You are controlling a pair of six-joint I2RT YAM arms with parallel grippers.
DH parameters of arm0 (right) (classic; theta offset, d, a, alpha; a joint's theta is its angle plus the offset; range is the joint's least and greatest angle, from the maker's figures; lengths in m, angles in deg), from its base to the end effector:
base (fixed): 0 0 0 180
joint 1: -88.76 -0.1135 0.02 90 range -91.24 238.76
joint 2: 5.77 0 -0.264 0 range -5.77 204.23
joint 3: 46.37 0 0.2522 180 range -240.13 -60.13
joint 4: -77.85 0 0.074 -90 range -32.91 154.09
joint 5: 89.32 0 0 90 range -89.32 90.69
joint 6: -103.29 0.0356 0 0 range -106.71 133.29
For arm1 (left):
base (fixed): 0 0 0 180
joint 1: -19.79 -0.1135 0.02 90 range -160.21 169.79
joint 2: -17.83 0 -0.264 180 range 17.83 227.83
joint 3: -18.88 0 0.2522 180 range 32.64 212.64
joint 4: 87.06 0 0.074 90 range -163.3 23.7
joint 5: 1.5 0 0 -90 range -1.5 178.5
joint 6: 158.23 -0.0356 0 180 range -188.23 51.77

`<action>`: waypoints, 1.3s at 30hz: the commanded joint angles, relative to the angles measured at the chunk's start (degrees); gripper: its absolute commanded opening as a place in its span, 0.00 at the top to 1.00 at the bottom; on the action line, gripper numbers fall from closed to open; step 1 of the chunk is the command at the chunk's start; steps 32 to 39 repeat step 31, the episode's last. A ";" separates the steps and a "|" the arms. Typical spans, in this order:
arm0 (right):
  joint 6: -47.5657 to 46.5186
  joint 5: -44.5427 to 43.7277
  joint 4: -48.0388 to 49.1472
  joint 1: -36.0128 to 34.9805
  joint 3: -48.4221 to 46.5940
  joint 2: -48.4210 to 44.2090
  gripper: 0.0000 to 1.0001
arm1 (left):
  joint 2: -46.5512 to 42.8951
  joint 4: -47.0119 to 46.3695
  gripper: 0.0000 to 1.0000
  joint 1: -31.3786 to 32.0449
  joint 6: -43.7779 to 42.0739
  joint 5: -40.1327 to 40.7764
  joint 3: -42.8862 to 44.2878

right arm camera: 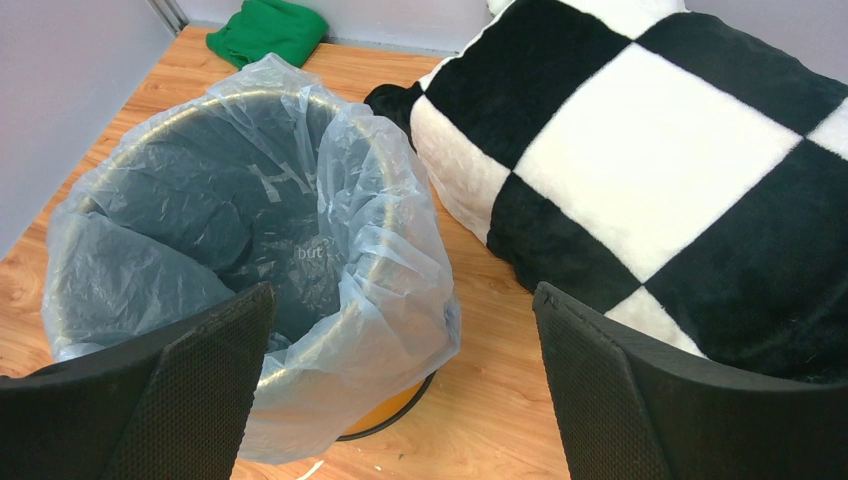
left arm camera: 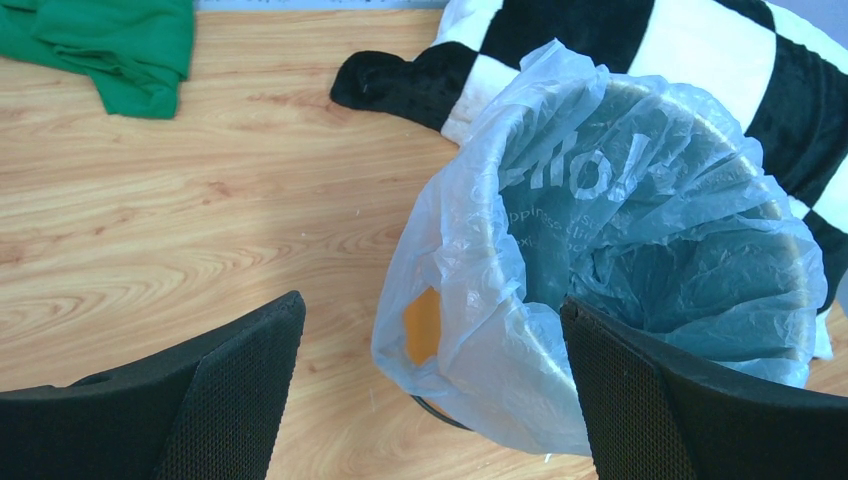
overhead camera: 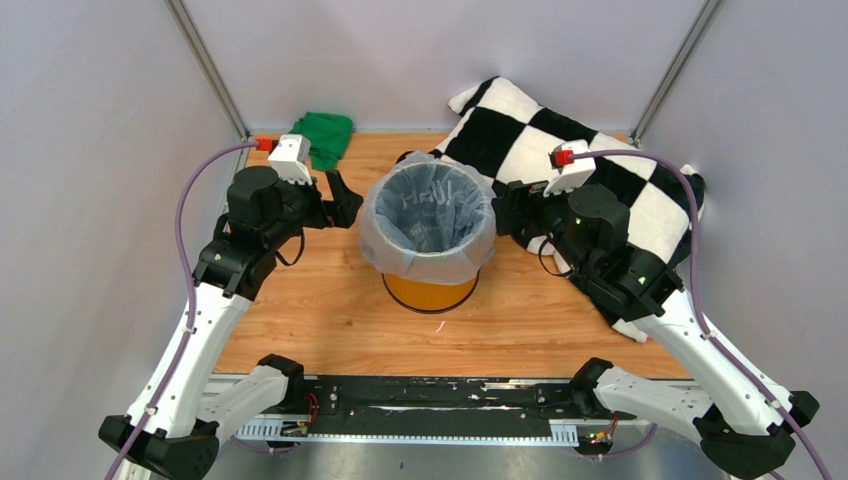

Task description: Put the trash bags into the trash bin

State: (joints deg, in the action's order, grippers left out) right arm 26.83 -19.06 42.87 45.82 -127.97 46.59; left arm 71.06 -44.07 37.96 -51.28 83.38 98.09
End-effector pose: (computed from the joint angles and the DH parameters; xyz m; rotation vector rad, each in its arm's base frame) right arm 0.1442 0.1178 0.4350 -0.1690 1.6770 0.4574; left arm 0.1827 -0.0633 0.4034 0.0829 1.8957 -0.5041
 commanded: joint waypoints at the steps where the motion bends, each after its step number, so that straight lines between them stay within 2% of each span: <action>1: 0.69 -0.83 1.37 0.67 -0.41 -0.06 0.00 | -0.32 0.12 0.00 -0.24 -0.16 0.19 0.65; 39: 1.23 -1.37 1.70 0.69 0.95 -1.49 0.00 | -0.72 1.03 0.00 -0.27 -1.39 0.59 0.22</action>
